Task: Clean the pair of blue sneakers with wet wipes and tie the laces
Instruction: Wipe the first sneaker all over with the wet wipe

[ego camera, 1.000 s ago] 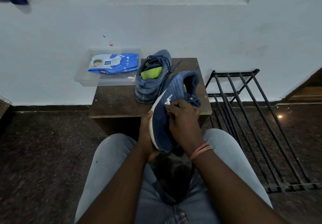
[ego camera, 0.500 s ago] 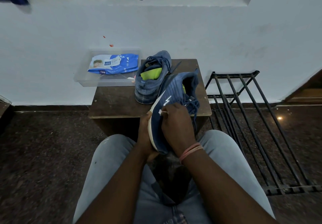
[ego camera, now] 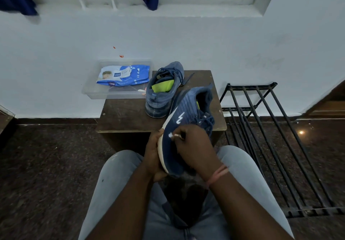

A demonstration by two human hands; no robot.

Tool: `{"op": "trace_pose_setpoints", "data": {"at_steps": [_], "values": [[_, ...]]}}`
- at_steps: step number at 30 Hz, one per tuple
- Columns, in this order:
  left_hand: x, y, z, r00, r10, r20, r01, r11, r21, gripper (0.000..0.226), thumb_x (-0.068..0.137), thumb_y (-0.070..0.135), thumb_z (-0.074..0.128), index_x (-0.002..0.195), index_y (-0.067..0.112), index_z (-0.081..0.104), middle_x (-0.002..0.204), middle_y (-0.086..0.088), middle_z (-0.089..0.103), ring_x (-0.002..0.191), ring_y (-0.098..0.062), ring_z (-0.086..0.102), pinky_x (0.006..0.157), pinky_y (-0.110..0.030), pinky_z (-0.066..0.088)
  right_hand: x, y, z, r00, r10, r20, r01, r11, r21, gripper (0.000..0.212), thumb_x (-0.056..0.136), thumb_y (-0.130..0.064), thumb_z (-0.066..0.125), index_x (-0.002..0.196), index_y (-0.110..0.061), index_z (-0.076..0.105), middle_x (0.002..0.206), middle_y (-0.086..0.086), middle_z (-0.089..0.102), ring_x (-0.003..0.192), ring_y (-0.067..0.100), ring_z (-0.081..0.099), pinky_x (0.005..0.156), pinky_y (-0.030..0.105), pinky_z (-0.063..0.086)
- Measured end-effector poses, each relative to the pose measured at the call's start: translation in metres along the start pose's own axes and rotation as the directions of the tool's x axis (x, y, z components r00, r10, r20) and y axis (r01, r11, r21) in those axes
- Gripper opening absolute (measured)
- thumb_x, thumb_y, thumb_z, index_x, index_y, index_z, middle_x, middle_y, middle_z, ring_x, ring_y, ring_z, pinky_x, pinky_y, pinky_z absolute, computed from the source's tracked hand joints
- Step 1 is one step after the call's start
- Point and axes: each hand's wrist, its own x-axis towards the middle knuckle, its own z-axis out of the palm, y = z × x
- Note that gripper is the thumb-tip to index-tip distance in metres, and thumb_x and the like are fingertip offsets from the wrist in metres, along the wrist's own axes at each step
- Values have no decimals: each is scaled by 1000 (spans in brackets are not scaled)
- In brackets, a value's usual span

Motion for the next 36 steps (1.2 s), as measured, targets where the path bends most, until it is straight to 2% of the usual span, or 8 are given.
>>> {"op": "trace_pose_setpoints", "data": {"at_steps": [3, 7, 10, 15, 20, 23, 32, 36], "values": [[5, 1, -5, 997, -46, 59, 43, 998, 42, 67, 105, 56, 31, 146, 7, 53, 145, -23, 55, 132, -35, 56, 108, -47, 47, -14, 11, -11, 998, -14, 66, 0, 979, 203, 7, 90, -20, 73, 85, -20, 78, 83, -10, 73, 80, 1, 65, 76, 20, 50], [7, -5, -5, 997, -46, 63, 41, 996, 79, 49, 94, 44, 54, 118, 6, 75, 118, -20, 69, 107, -30, 69, 101, -42, 49, -15, 16, -17, 987, 25, -158, 32, 937, 348, 6, 92, -24, 72, 92, -20, 77, 89, -11, 72, 90, 1, 66, 85, 22, 51], [7, -4, -10, 999, -43, 21, 38, 978, 206, 46, 88, 44, 66, 121, 12, 73, 118, -16, 71, 107, -30, 69, 98, -44, 49, -9, 14, -14, 954, -28, -299, 98, 970, 222, 12, 95, -17, 67, 102, -18, 76, 99, -7, 71, 97, 4, 64, 89, 23, 49], [8, 1, -15, 998, -57, 9, 55, 984, 171, 43, 89, 39, 60, 119, 14, 76, 120, -19, 71, 105, -29, 71, 96, -42, 48, 4, 4, -8, 955, -271, -122, 263, 962, -80, 18, 88, 0, 67, 103, -8, 75, 94, 9, 64, 83, 22, 63, 76, 27, 50], [14, 0, -19, 998, -40, 55, 28, 975, 219, 67, 75, 41, 79, 132, 8, 67, 127, -20, 67, 113, -32, 65, 100, -41, 47, 32, 7, -33, 956, -159, -247, 140, 986, -92, 23, 91, -2, 63, 113, -7, 68, 95, 10, 68, 84, 21, 62, 68, 16, 32], [14, 0, -20, 998, -17, 53, 8, 985, 173, 32, 89, 33, 63, 111, 16, 80, 112, -14, 74, 104, -26, 71, 92, -36, 52, 17, -1, -21, 974, -207, -94, 200, 976, -82, 24, 90, -2, 64, 112, -6, 71, 101, 11, 68, 92, 23, 64, 81, 23, 43], [11, 1, -14, 997, -39, 63, 29, 987, 156, 44, 90, 35, 64, 126, 11, 71, 122, -17, 71, 107, -28, 70, 97, -40, 48, 46, 9, -35, 966, -238, -104, 195, 928, -317, 14, 82, -9, 68, 90, -14, 78, 88, 8, 63, 72, 27, 62, 59, 30, 46], [10, 2, -13, 996, -3, 87, -7, 993, 114, 34, 95, 33, 54, 103, 15, 81, 107, -14, 74, 99, -24, 72, 92, -38, 50, 10, -9, -18, 957, -290, -20, 286, 953, -103, 20, 81, -1, 68, 94, -12, 79, 92, 8, 68, 83, 22, 65, 73, 33, 52]]}}
